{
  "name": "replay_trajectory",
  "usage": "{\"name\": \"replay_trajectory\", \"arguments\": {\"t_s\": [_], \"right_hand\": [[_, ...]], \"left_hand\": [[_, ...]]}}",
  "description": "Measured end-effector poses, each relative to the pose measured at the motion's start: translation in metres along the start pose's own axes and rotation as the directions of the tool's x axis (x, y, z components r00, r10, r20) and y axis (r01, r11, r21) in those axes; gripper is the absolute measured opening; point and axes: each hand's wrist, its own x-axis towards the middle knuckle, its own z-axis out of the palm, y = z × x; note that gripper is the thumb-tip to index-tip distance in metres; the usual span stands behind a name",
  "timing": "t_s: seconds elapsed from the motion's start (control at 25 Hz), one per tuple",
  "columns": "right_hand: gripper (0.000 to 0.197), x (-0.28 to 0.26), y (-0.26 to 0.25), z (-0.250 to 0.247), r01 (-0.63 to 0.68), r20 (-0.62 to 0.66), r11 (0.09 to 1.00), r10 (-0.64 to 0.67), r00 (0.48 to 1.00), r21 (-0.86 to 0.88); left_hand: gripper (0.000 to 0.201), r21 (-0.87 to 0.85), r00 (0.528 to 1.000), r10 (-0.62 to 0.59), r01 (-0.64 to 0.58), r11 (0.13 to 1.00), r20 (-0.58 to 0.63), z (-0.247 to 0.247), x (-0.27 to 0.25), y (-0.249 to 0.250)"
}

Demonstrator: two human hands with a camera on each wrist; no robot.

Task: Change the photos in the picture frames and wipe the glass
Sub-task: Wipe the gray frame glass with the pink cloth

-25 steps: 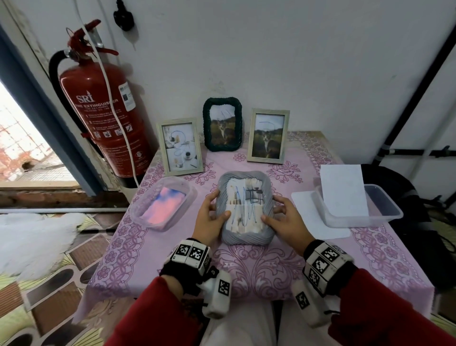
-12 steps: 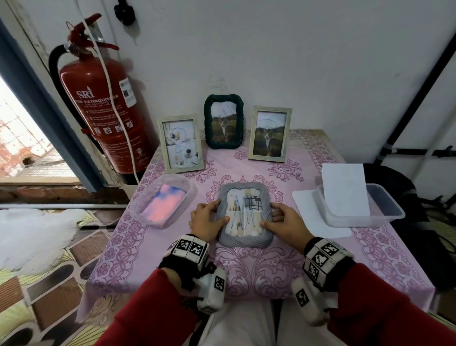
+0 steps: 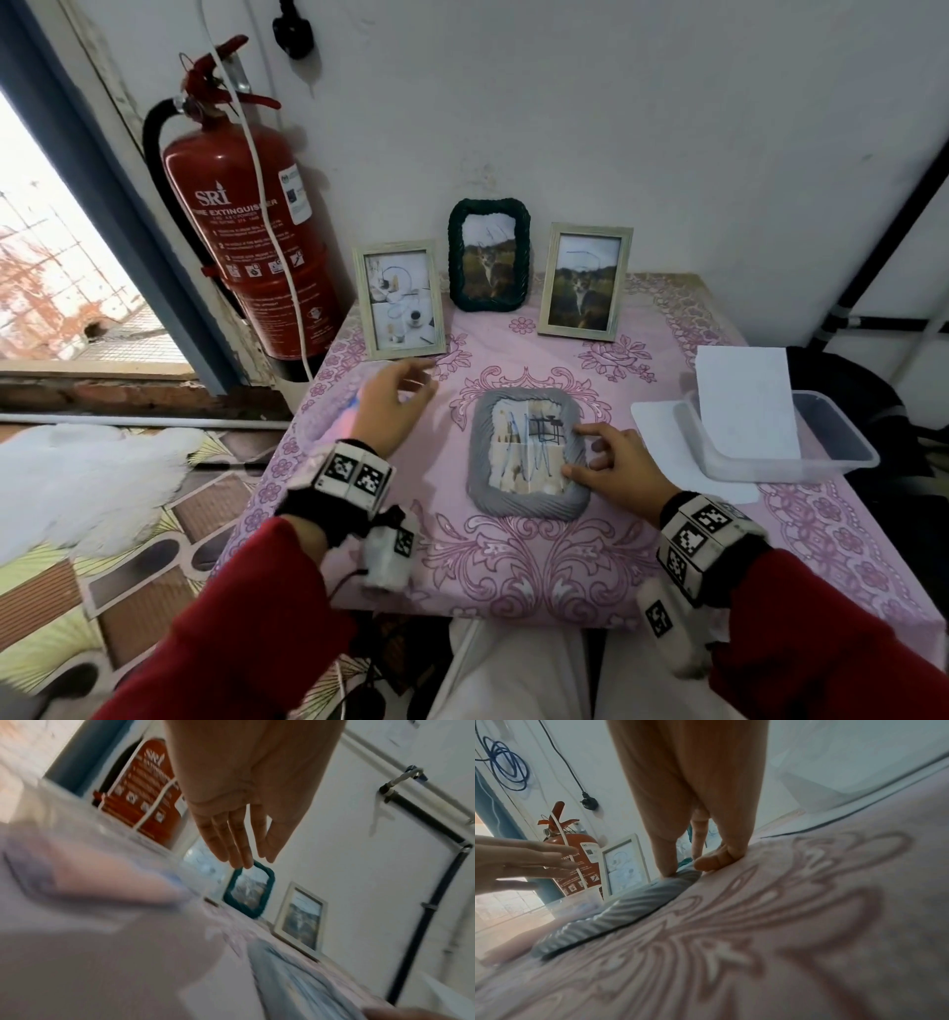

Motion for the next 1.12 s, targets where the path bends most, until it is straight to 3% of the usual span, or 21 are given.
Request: {"name": "replay_trajectory", "arguments": {"t_s": [0.12, 0.24, 0.32, 0.56, 0.68, 0.8, 0.92, 1.0, 1.12], "right_hand": [[0.059, 0.004, -0.002, -0.003, -0.013, 0.047, 1.000, 0.013, 0.999, 0.005], [0.059, 0.005, -0.003, -0.005, -0.018, 0.074, 1.000, 0.018, 0.997, -0.002], [0.059, 0.005, -0.004, -0.006, -0.019, 0.083, 1.000, 0.020, 0.996, -0.010], [0.057, 0.005, -0.007, -0.009, -0.032, 0.106, 0.999, 0.035, 0.994, -0.029], [0.056, 0.004, -0.007, -0.009, -0.032, 0.108, 0.999, 0.036, 0.993, -0.037], [0.056, 0.004, -0.008, -0.010, -0.033, 0.110, 0.999, 0.037, 0.993, -0.040], [0.056, 0.004, -0.009, -0.011, -0.040, 0.109, 0.998, 0.044, 0.993, -0.042], [0.055, 0.003, -0.010, -0.011, -0.036, 0.108, 0.999, 0.040, 0.993, -0.041], [0.055, 0.001, -0.011, -0.011, -0.030, 0.106, 0.999, 0.033, 0.994, -0.038]], "left_hand": [[0.033, 0.243, 0.993, -0.082, 0.058, 0.968, 0.090, -0.038, 0.020, -0.017], [0.047, 0.547, 0.888, -0.317, 0.093, 0.832, 0.332, -0.053, 0.025, -0.038], [0.051, 0.634, 0.871, -0.335, 0.035, 0.773, 0.360, -0.052, 0.023, -0.045], [0.045, 0.671, 0.913, -0.283, 0.013, 0.742, 0.295, -0.049, 0.023, -0.048], [0.031, 0.574, 0.947, -0.258, 0.105, 0.812, 0.192, -0.052, 0.023, -0.044], [0.036, 0.462, 0.969, -0.219, 0.143, 0.876, 0.116, -0.058, 0.025, -0.039], [0.039, 0.405, 0.998, -0.044, 0.057, 0.913, -0.040, -0.057, 0.028, -0.019], [0.038, 0.382, 0.989, 0.091, -0.039, 0.923, -0.119, -0.049, 0.031, 0.002], [0.039, 0.347, 0.981, 0.179, -0.141, 0.927, -0.079, -0.018, 0.031, 0.033]]}}
